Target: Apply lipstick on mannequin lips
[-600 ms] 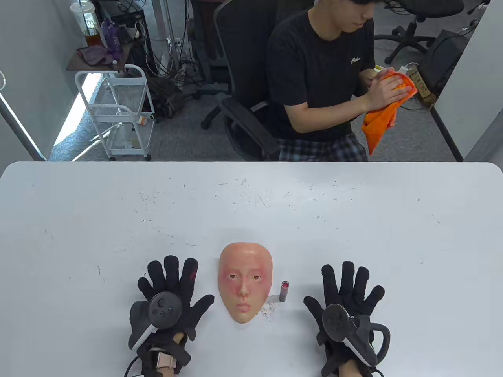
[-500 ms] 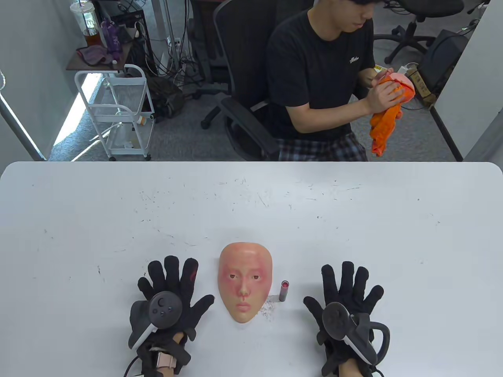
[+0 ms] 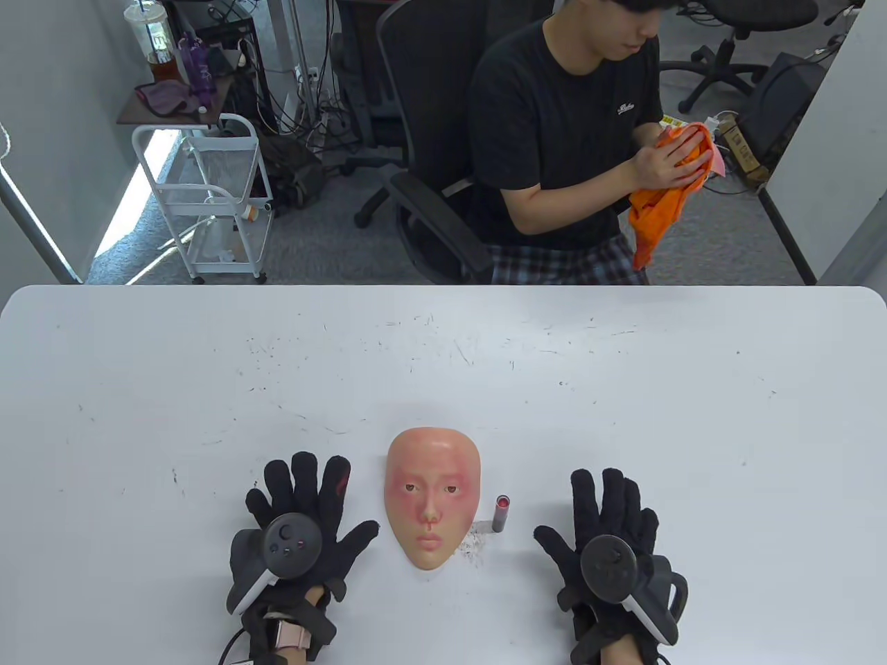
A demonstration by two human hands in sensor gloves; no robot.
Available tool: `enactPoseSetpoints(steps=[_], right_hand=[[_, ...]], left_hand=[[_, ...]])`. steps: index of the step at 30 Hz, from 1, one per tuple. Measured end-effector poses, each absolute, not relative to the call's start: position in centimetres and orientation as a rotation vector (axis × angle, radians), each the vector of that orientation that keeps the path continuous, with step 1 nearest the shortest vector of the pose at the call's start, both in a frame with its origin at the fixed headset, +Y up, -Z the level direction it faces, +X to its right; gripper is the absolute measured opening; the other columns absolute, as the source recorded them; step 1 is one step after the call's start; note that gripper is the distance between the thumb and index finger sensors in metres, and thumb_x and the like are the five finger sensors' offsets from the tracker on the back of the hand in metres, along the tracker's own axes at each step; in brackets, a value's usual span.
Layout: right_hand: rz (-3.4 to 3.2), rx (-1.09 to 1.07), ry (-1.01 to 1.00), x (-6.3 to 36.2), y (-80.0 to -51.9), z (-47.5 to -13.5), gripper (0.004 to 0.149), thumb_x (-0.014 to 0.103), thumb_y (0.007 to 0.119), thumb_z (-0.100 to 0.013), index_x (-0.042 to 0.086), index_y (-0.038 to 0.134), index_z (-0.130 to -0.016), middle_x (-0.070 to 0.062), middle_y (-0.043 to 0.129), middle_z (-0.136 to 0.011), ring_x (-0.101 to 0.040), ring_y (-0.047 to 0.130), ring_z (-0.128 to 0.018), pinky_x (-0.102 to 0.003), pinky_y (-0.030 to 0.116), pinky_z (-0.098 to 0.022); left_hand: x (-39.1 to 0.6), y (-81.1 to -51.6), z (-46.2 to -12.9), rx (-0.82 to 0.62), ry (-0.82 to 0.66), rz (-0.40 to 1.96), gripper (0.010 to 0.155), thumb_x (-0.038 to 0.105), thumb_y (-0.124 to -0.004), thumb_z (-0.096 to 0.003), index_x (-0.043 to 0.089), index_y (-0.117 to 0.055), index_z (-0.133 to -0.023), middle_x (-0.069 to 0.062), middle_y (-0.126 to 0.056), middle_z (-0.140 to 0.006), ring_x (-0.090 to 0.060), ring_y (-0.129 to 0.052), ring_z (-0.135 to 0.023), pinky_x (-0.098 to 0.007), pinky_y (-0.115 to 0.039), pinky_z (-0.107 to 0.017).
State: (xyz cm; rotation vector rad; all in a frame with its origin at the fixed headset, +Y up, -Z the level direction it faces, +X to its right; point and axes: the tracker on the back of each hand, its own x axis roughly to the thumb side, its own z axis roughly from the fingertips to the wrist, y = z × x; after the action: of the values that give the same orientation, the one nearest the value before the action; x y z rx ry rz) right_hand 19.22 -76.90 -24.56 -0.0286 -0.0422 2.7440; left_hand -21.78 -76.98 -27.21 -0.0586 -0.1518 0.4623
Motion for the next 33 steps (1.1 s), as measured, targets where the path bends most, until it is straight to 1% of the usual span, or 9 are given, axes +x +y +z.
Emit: enactPoseSetpoints(steps=[5,10,15,18,21,23,24,28,33], right_hand=[[2.634,0.052,0.036,18.8,-77.4,-25.1,0.091,0.07,0.069,-0.044,0.029,0.03,-0.115,-0.015,0.039,-0.121,-0.04,0.045,-0.109,-0.058,0.044,-0.079],[2.621,0.137,0.191,16.8,-78.0,-26.3,0.089,0.067,0.072,-0.045,0.025,0.034,-0.114,-0.01,0.051,-0.116,-0.034,0.059,-0.103,-0.048,0.055,-0.077],[2.622,0.169,0.228,14.8,-78.2,-27.3,0.085,0.064,0.075,-0.044,0.023,0.042,-0.112,-0.005,0.062,-0.11,-0.029,0.071,-0.096,-0.042,0.064,-0.074],[2.624,0.175,0.26,13.6,-78.4,-27.9,0.081,0.062,0.077,-0.045,0.024,0.046,-0.11,-0.004,0.067,-0.107,-0.027,0.075,-0.092,-0.04,0.067,-0.072],[2.63,0.137,0.287,12.8,-78.6,-28.4,0.072,0.057,0.078,-0.047,0.025,0.053,-0.107,-0.001,0.072,-0.102,-0.024,0.079,-0.087,-0.038,0.07,-0.068],[2.63,0.106,0.284,12.6,-78.6,-28.6,0.058,0.051,0.078,-0.05,0.028,0.061,-0.1,0.002,0.078,-0.096,-0.022,0.083,-0.082,-0.036,0.072,-0.064],[2.63,0.119,0.282,12.5,-78.6,-28.6,0.056,0.05,0.078,-0.05,0.028,0.063,-0.099,0.002,0.079,-0.095,-0.022,0.084,-0.081,-0.036,0.072,-0.063],[2.619,0.189,0.204,12.4,-78.1,-27.8,0.055,0.049,0.079,-0.049,0.026,0.066,-0.098,0.0,0.082,-0.092,-0.023,0.086,-0.077,-0.037,0.074,-0.061],[2.549,0.36,0.093,11.7,-77.5,-25.6,0.055,0.048,0.082,-0.046,0.023,0.072,-0.094,-0.003,0.087,-0.086,-0.026,0.09,-0.071,-0.04,0.076,-0.054]], left_hand=[[-21.8,-77.0,-27.2,-0.059,-0.154,0.468,0.093,0.078,-0.056,-0.0497,0.042,-0.004,-0.118,-0.002,0.015,-0.12,-0.034,0.027,-0.1,-0.067,0.012,-0.064],[-21.8,-77.0,-27.3,-0.066,-0.16,0.468,0.093,0.078,-0.056,-0.0499,0.042,-0.004,-0.119,-0.003,0.014,-0.121,-0.035,0.026,-0.1,-0.067,0.011,-0.064],[-21.7,-77.0,-27.3,-0.067,-0.163,0.469,0.093,0.077,-0.055,-0.0505,0.041,-0.004,-0.119,-0.003,0.014,-0.121,-0.035,0.026,-0.1,-0.067,0.011,-0.065],[-21.7,-77.1,-27.3,-0.064,-0.166,0.47,0.093,0.077,-0.055,-0.0507,0.041,-0.004,-0.119,-0.004,0.014,-0.121,-0.035,0.025,-0.101,-0.067,0.011,-0.065],[-21.7,-77.1,-27.3,-0.067,-0.173,0.47,0.092,0.077,-0.054,-0.0509,0.041,-0.004,-0.119,-0.004,0.013,-0.121,-0.035,0.025,-0.101,-0.067,0.008,-0.065],[-21.6,-77.1,-27.3,-0.067,-0.176,0.471,0.092,0.077,-0.054,-0.051,0.041,-0.004,-0.119,-0.004,0.014,-0.121,-0.035,0.025,-0.101,-0.067,0.008,-0.066],[-21.6,-77.1,-27.3,-0.068,-0.178,0.471,0.092,0.077,-0.054,-0.0511,0.04,-0.004,-0.119,-0.005,0.013,-0.121,-0.035,0.025,-0.101,-0.067,0.008,-0.066],[-21.3,-77.1,-27.3,-0.067,-0.188,0.473,0.092,0.077,-0.055,-0.0509,0.041,-0.004,-0.119,-0.005,0.013,-0.121,-0.035,0.025,-0.101,-0.066,0.008,-0.066],[-20.5,-77.0,-27.2,-0.058,-0.222,0.503,0.092,0.076,-0.056,-0.0505,0.04,-0.007,-0.12,-0.005,0.011,-0.121,-0.035,0.023,-0.102,-0.066,0.01,-0.066]])
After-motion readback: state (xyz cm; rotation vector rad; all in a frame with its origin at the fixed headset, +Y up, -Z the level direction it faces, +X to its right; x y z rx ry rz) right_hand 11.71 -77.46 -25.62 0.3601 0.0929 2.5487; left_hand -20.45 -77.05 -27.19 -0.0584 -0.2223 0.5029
